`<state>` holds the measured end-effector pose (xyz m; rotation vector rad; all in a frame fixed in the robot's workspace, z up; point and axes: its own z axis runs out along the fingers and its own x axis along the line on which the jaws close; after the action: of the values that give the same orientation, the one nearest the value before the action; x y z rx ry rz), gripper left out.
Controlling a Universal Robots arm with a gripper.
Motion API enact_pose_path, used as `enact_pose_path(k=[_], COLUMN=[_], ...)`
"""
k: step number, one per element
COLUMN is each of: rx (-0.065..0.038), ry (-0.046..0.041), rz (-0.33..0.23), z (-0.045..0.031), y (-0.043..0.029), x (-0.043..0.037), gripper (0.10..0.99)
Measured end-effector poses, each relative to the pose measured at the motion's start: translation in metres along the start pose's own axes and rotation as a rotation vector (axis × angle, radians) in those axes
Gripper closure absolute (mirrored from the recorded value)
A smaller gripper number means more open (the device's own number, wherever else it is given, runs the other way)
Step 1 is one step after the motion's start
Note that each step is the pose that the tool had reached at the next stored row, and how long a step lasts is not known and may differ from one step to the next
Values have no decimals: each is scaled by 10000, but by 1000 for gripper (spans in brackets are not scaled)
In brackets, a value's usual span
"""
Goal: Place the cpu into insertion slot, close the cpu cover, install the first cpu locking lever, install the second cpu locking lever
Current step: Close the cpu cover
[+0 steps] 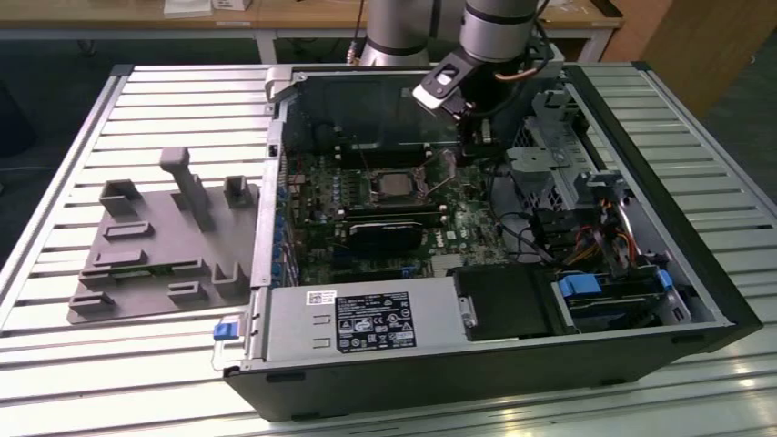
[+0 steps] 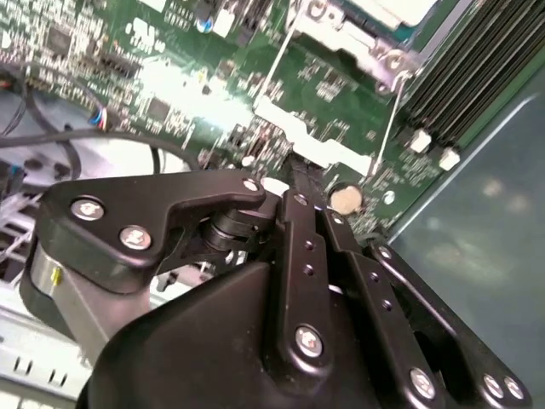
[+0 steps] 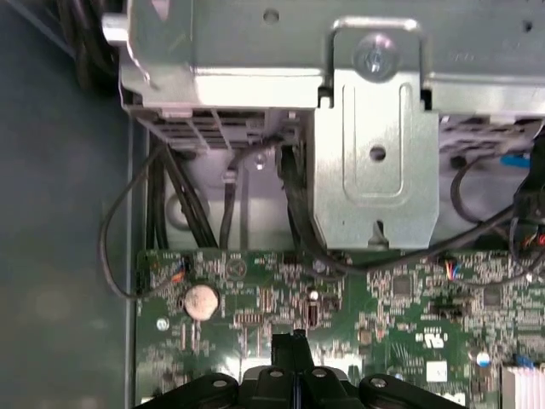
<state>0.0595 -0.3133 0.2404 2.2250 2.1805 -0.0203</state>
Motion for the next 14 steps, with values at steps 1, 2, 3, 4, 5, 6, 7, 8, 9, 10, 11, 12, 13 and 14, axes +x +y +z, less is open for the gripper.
enact_pose_path(k=[1,2,3,4,5,6,7,8,9,10,11,12,13,14], rx=[140,282,437,583,677,691,701,712,722,730,730,730,728,725], ry=[-2,-4,-8,-11,-14,-15,-16,-14,-14,-14,-13,-12,-12,-13], rz=[-4,-8,-12,-15,-18,-19,-19,-19,-20,-19,-19,-21,-21,-21], z=[1,2,3,3,3,3,3,3,4,3,4,4,4,3], y=[3,6,9,12,13,13,13,13,13,13,9,0,-15,-33], x=[0,0,0,0,0,1,1,1,0,0,1,1,1,0], gripper=[984,984,984,984,984,984,984,984,984,984,984,984,984,984])
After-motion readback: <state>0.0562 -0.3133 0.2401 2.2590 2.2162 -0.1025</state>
